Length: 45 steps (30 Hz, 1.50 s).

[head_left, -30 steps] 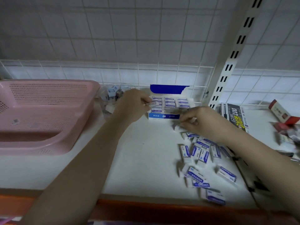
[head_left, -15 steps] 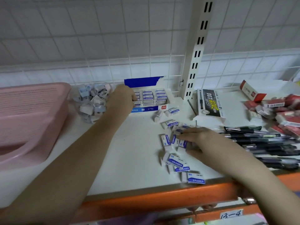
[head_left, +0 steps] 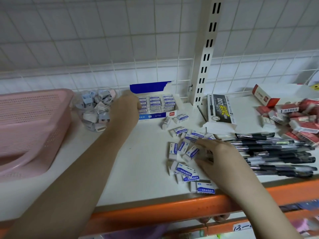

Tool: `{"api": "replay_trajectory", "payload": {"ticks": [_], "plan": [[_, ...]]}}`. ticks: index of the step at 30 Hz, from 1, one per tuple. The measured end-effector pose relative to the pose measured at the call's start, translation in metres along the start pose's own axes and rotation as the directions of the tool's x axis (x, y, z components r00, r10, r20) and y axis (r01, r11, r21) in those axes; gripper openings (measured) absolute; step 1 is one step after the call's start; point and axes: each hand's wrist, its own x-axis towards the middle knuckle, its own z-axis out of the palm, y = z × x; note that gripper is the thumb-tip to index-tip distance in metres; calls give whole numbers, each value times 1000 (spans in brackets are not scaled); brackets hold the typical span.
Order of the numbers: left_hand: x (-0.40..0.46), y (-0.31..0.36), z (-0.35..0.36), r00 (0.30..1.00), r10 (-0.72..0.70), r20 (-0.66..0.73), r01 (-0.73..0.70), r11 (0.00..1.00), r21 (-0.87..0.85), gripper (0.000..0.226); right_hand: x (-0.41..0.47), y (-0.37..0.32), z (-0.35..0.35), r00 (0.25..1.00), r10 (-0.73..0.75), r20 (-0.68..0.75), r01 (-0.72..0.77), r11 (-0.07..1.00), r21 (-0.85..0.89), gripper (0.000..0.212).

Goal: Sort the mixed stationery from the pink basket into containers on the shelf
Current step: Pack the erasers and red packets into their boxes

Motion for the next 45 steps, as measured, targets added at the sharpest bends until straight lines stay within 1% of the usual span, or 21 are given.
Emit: {"api": "replay_trajectory", "payload": {"ticks": [3, 6, 8, 10, 12, 15, 19, 22, 27, 29, 33, 35, 37, 39, 42, 44, 45], "plan": [[-13, 12, -5, 998, 51, -45, -52, 999, -14, 21, -5, -2, 1, 998, 54, -31, -53, 998, 35, 41], [-23, 24, -8, 993, 110, -47, -114, 989, -98, 21, -14, 4, -3, 996, 89, 28, -92, 992, 91, 49], [-26, 32, -9, 991, 129, -23, -131, 981, -141, 19, -18, 10, -9, 991, 120, 67, -124, 990, 64, 48], [-27, 41, -9, 991, 130, 35, -121, 971, -205, 15, -20, 13, -15, 982, 160, 100, -162, 987, 12, 43], [-27, 48, -6, 983, 127, 134, -92, 965, -246, 17, -20, 13, -16, 976, 184, 114, -186, 983, 4, 38], [-25, 54, 0, 962, 105, 251, -53, 977, -204, 31, -22, 12, -16, 976, 196, 94, -198, 980, 20, 33], [-21, 59, 8, 927, 77, 367, -26, 990, -142, 33, -23, 13, -19, 980, 199, 29, -200, 978, 52, 23], [-20, 59, 10, 914, 78, 398, -27, 991, -133, 34, -23, 14, -23, 985, 172, -27, -169, 982, 90, 22], [-29, 52, -1, 922, 87, 377, -26, 986, -165, 27, -16, 12, -30, 988, 105, -114, -78, 972, 219, 16], [-36, 49, -13, 921, 90, 378, -14, 980, -199, 24, -7, 8, -32, 988, 80, -133, -44, 966, 254, 17], [-61, 39, -31, 936, 81, 342, 54, 928, -369, 18, 23, -3, -35, 997, 29, -77, 3, 922, 386, 23], [-75, 32, -33, 951, 31, 308, 109, 897, -429, 27, 39, -8, -36, 1000, -22, -9, 24, 888, 459, 27], [-87, 23, -29, 964, -34, 263, 151, 885, -441, 38, 55, -12, -37, 995, -86, 55, 51, 885, 462, 23], [-98, 14, -25, 963, -118, 243, 219, 869, -444, 38, 71, -15, -35, 989, -131, 72, 85, 891, 446, 21], [-110, 2, -24, 954, -210, 214, 286, 852, -439, 34, 91, -19, -30, 988, -140, 60, 94, 872, 480, 17], [-115, -3, -27, 955, -227, 192, 289, 863, -414, 37, 105, -22, -24, 990, -120, 71, 71, 870, 488, 14], [-117, -5, -29, 955, -234, 183, 288, 874, -390, 40, 111, -24, -22, 991, -111, 79, 59, 870, 490, 16]]}}
